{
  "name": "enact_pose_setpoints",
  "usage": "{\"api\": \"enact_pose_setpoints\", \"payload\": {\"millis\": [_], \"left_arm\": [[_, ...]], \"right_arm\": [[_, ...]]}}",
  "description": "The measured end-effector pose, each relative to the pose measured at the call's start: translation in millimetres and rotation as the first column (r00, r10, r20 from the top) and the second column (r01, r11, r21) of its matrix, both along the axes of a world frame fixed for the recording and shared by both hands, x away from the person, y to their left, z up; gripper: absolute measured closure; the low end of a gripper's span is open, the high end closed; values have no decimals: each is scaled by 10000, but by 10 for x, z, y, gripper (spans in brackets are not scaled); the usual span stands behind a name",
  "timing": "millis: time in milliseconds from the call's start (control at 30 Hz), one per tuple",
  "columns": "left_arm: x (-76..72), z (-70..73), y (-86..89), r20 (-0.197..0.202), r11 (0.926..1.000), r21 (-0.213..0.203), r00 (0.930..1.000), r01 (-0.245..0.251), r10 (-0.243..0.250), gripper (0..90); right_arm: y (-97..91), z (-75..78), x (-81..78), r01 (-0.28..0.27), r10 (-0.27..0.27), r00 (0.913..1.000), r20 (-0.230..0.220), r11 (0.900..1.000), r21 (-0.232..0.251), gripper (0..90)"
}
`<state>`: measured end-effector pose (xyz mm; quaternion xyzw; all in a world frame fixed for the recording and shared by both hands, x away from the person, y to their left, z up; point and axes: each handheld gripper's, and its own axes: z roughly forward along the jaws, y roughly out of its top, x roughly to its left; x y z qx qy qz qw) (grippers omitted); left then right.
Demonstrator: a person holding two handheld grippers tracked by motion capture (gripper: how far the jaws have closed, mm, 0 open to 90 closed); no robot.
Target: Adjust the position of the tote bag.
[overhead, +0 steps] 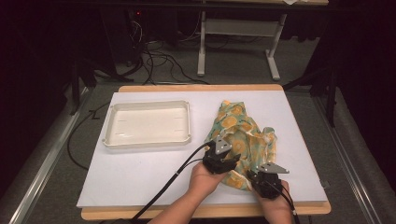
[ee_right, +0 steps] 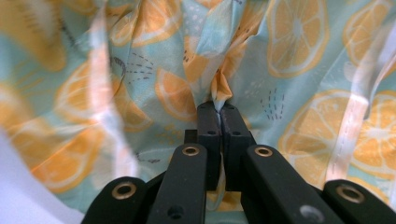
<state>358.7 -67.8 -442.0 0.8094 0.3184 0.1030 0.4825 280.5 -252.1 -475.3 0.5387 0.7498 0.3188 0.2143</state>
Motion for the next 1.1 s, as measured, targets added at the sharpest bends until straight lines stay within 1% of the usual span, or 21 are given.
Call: {"api": "enact_pose_setpoints", "payload": {"millis": [33,67,100,133,167,200,267,333,367,400,500,600,667,767,800,833,867,933,967,1033,1100], "left_arm": [[66,-44,-82,-217,9999,168,9998,-39,43,528],[82,-62,-122,-404,9999,130,9992,-43,49,528],[88,-79,-155,-476,9997,224,9988,-52,63,531],[86,-88,-171,-325,9994,318,9994,-130,141,541],[85,-97,-181,-469,9997,181,9988,-152,161,543],[92,-100,-181,-640,9999,73,9979,-132,137,570],[95,-107,-185,-856,10000,15,9963,-5,6,665],[74,-120,-198,-791,9999,117,9968,94,-85,758],[68,-129,-201,-841,9997,128,9963,204,-193,819],[58,-137,-208,-769,9996,215,9969,205,-188,896],[48,-132,-177,-622,9992,350,9979,216,-194,900],[53,-152,-50,-555,9995,305,9984,104,-87,900],[48,-197,45,-661,9999,119,9978,-100,108,900],[54,-265,99,-942,9998,148,9954,-164,177,900],[54,-265,99,-942,9998,148,9954,-164,177,900],[64,-289,96,-1168,9996,267,9931,-90,121,900],[68,-293,96,-1173,9995,312,9931,-54,91,900],[73,-297,86,-1210,9990,440,9926,-14,67,900],[75,-299,82,-1193,9987,503,9928,15,45,900],[75,-306,69,-1155,9977,677,9933,77,2,900],[77,-317,60,-1194,9973,725,9928,85,2,899]], "right_arm": [[0,0,-3,-52,52,10000,-3,10000,4,891],[3,-1,-5,-57,57,10000,-11,10000,59,889],[6,-3,-5,-106,106,9999,34,9999,45,888],[8,-5,-4,-128,128,9999,45,9999,44,887],[7,-6,-2,-108,107,9999,35,9999,102,886],[1,-6,4,-120,120,9999,22,9998,152,886],[1,-9,16,-98,97,10000,24,9997,237,885],[10,-9,24,-61,60,10000,27,9996,271,885],[14,-8,28,-63,62,10000,23,9996,265,885],[19,-10,31,-77,76,10000,51,9996,267,885],[10,-12,36,-50,49,10000,64,9997,253,887],[-13,-7,29,32,-35,10000,61,9993,377,887],[-19,-1,26,54,-57,10000,75,9990,447,885],[-23,-7,32,73,-72,10000,-10,9989,474,847],[-30,7,27,32,-37,10000,88,9984,565,818],[-41,47,10,93,-108,9996,252,9981,605,787],[-50,81,-5,117,-147,9990,411,9974,713,776],[-75,199,-39,50,-141,9958,904,9949,1004,756],[-75,265,-41,92,-213,9927,1185,9948,1013,755],[-72,384,7,115,-278,9855,1673,9951,979,748],[-55,464,131,252,-490,9814,1858,9914,1281,721]]}}
